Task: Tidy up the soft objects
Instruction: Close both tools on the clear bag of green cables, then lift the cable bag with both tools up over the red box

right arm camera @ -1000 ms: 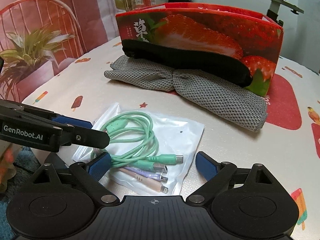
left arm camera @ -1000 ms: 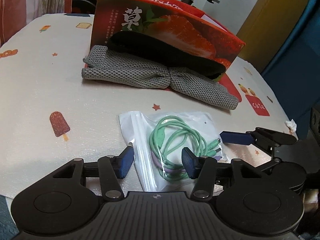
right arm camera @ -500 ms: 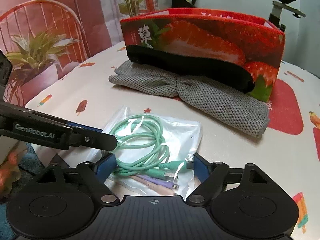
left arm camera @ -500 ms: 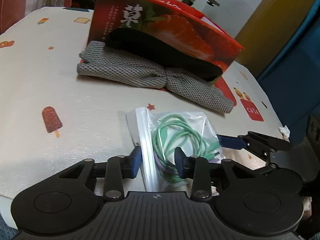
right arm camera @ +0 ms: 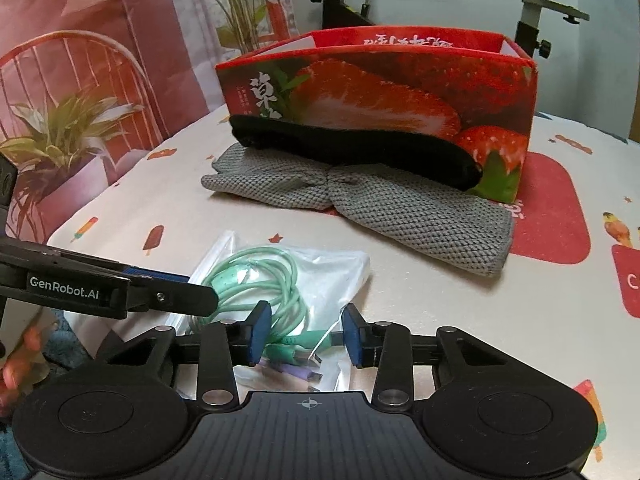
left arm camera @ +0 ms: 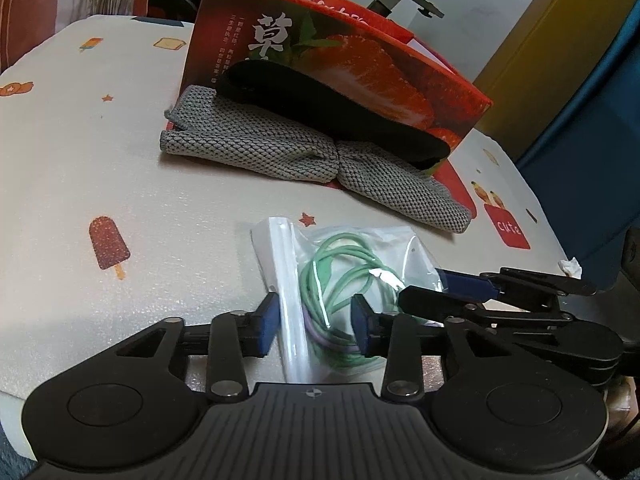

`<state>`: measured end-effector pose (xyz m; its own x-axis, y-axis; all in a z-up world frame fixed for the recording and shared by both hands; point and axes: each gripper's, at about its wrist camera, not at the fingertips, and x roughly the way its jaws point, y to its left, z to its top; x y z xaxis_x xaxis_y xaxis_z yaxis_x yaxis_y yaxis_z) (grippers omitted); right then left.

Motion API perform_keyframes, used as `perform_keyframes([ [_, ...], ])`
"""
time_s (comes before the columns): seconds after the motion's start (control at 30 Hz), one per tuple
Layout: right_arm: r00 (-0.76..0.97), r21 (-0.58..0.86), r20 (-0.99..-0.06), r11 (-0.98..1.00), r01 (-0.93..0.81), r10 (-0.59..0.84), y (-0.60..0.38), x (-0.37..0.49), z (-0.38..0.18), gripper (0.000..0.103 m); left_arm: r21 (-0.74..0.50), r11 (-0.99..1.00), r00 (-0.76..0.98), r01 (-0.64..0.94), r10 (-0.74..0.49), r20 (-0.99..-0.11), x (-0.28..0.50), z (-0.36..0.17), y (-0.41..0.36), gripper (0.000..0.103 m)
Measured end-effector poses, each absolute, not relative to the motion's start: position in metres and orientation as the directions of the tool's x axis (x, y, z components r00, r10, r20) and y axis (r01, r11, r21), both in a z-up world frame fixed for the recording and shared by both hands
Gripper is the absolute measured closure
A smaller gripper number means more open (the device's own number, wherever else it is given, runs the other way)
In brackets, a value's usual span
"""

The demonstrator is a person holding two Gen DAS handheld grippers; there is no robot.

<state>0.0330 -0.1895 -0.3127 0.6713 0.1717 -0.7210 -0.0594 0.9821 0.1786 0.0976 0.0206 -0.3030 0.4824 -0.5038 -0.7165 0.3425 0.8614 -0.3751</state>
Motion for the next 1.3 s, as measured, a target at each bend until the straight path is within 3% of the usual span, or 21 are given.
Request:
perform_keyframes([
  [0.13,0.67,0.181,-0.721,0.981,-0.066,0.178,-0.188,0.033,-0.313,0.068,-0.338,0.869,0.487,0.36,-0.484,-0.727,0.095,-0.301,0.016,0.057],
  [0.23,0.673,0.189,-0.717,0.98,-0.059,0.179,-0.19,0.033,-0.314,0.07,-0.318,0.876,0.496,0.362,-0.47,-0.73,0.095,-0.301,0.015,0.069],
  [0.37,0.714,0.189,-0.67,0.977,-0.102,0.205,-0.185,0.029,-0.304,0.077,-0.345,0.876,0.528,0.338,-0.479,-0.701,0.095,-0.295,0.024,0.07],
  [0.5,0.702,0.179,-0.675,0.974,-0.143,0.227,-0.176,0.032,-0.302,0.079,-0.384,0.824,0.535,0.417,-0.564,-0.629,0.087,-0.281,0.02,0.071],
  [0.6,0.679,0.166,-0.708,0.98,-0.107,0.194,-0.177,0.033,-0.308,0.085,-0.288,0.841,0.546,0.458,-0.521,-0.656,0.082,-0.28,0.005,0.071],
  [0.7,0.677,0.196,-0.709,0.977,-0.08,0.198,-0.184,0.033,-0.311,0.09,-0.319,0.865,0.556,0.387,-0.494,-0.668,0.089,-0.285,0.016,0.07],
  [0.97,0.666,0.213,-0.719,0.975,-0.058,0.197,-0.188,0.035,-0.32,0.09,-0.302,0.925,0.597,0.231,-0.379,-0.707,0.098,-0.289,0.039,0.053],
  [1.3,0.661,0.246,-0.72,0.968,-0.039,0.21,-0.191,0.036,-0.323,0.09,-0.346,0.906,0.525,0.244,-0.423,-0.738,0.101,-0.3,0.039,0.054],
])
